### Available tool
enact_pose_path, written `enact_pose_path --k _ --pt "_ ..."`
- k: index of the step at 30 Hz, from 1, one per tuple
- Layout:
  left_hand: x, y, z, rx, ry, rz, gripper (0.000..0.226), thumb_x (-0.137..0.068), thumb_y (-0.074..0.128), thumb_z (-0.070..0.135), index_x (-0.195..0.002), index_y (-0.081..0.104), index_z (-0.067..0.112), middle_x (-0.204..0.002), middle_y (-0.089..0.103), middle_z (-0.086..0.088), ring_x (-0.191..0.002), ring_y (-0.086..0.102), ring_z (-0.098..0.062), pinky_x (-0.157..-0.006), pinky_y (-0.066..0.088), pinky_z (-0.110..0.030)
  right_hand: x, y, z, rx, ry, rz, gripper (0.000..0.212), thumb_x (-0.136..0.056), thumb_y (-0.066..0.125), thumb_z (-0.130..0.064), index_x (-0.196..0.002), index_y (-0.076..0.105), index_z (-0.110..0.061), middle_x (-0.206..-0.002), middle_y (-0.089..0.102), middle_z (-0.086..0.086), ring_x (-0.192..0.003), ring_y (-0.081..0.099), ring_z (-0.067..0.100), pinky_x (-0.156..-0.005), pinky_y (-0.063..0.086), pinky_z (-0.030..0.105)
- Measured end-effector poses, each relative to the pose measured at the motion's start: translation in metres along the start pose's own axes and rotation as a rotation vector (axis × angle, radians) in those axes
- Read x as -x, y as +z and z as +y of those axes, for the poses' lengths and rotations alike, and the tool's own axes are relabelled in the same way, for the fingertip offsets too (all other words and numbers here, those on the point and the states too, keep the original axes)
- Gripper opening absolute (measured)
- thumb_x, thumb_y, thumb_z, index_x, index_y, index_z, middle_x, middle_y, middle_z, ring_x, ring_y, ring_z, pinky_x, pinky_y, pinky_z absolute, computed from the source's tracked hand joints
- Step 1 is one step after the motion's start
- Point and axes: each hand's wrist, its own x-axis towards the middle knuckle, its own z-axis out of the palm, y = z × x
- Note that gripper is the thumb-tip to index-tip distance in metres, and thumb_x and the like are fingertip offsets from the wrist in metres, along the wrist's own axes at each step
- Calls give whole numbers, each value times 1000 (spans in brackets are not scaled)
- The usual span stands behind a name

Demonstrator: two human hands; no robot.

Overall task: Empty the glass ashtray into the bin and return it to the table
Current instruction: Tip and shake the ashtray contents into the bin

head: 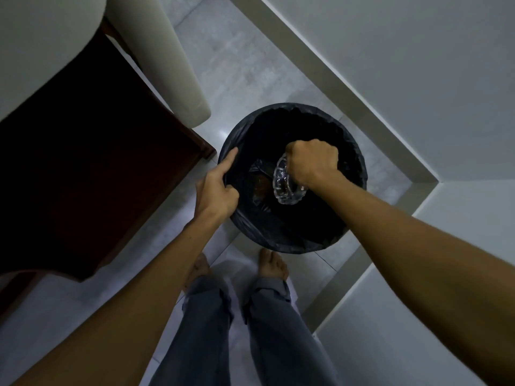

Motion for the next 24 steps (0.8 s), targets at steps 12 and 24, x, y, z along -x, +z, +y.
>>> enact_pose_path --k 12,24 --pt "11 14 5 -108 -7 36 85 -83 43 -15 -147 41 41 -129 64 -6 -77 65 -15 -84 34 2 -29 -1 -28 639 -146 -244 26 -94 47 -11 -87 69 -23 -79 66 -8 -67 63 12 -51 26 24" --pt "14 23 1 -70 -2 48 81 -84 45 -15 -148 42 36 -110 68 -10 -57 56 -11 -64 43 8 -10 3 -28 717 -71 -345 41 -81 44 -7 -103 74 -24 -92 70 -11 -53 46 14 -50 23 21"
